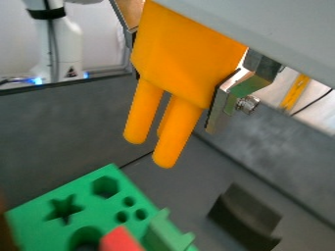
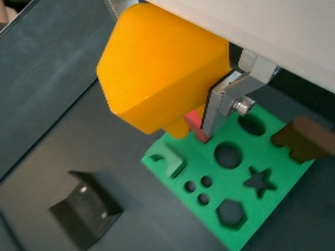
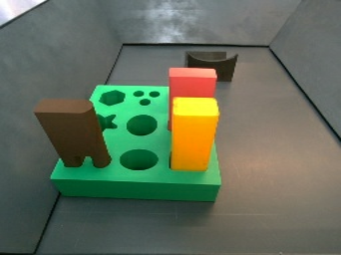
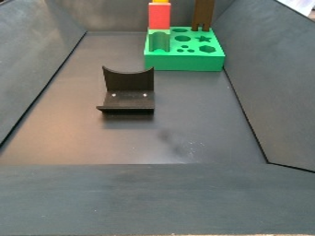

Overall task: Pick up the 3 prong object. Move up. Place the 3 prong object on the fixture. Regrasp the 3 prong object. Move to above the board. Insert the 3 prong object.
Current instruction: Move to above the board, then insert the 3 prong object.

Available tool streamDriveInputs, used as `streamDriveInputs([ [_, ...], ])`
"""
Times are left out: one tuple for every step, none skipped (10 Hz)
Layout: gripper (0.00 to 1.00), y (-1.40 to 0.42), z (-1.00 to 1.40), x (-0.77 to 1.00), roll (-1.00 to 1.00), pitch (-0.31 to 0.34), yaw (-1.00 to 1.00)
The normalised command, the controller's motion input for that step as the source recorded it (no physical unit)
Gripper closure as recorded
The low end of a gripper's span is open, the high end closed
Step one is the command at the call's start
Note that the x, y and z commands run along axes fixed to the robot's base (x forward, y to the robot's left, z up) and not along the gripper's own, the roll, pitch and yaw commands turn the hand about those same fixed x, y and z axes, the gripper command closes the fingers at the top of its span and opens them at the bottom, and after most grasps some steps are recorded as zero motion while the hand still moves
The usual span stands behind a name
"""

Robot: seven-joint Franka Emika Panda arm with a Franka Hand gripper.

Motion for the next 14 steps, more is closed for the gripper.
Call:
streamDriveInputs([
  [1.0,-0.15,0.03,-0.15,-1.0,-0.059,-0.02],
  [1.0,-0.06,0.02,-0.11,-1.0,-0.075,-0.02],
  [1.0,-0.02,0.01,-0.09,-0.93,-0.089,-0.02],
  [1.0,0.01,0.0,-0.08,-0.63,-0.078,-0.01],
  [1.0,0.01,0.0,-0.07,-0.49,-0.075,-0.01],
  [1.0,0.01,0.0,-0.05,-0.29,-0.055,-0.01],
  [1.0,0.0,0.0,0.0,-0.01,0.0,0.0],
  [1.0,0.0,0.0,0.01,0.02,0.0,0.03],
  [1.0,0.08,-0.45,-0.03,0.17,-0.134,0.12],
  [1.0,0.19,-0.54,-0.28,0.42,-0.076,0.0],
  [1.0,0.21,-0.45,-0.45,0.45,-0.083,0.0],
  [1.0,0.2,-0.41,-0.5,0.45,-0.106,0.0],
  [1.0,0.18,-0.41,-0.56,0.44,-0.126,-0.01],
  [1.0,0.1,-0.46,-0.57,0.4,-0.139,-0.05],
])
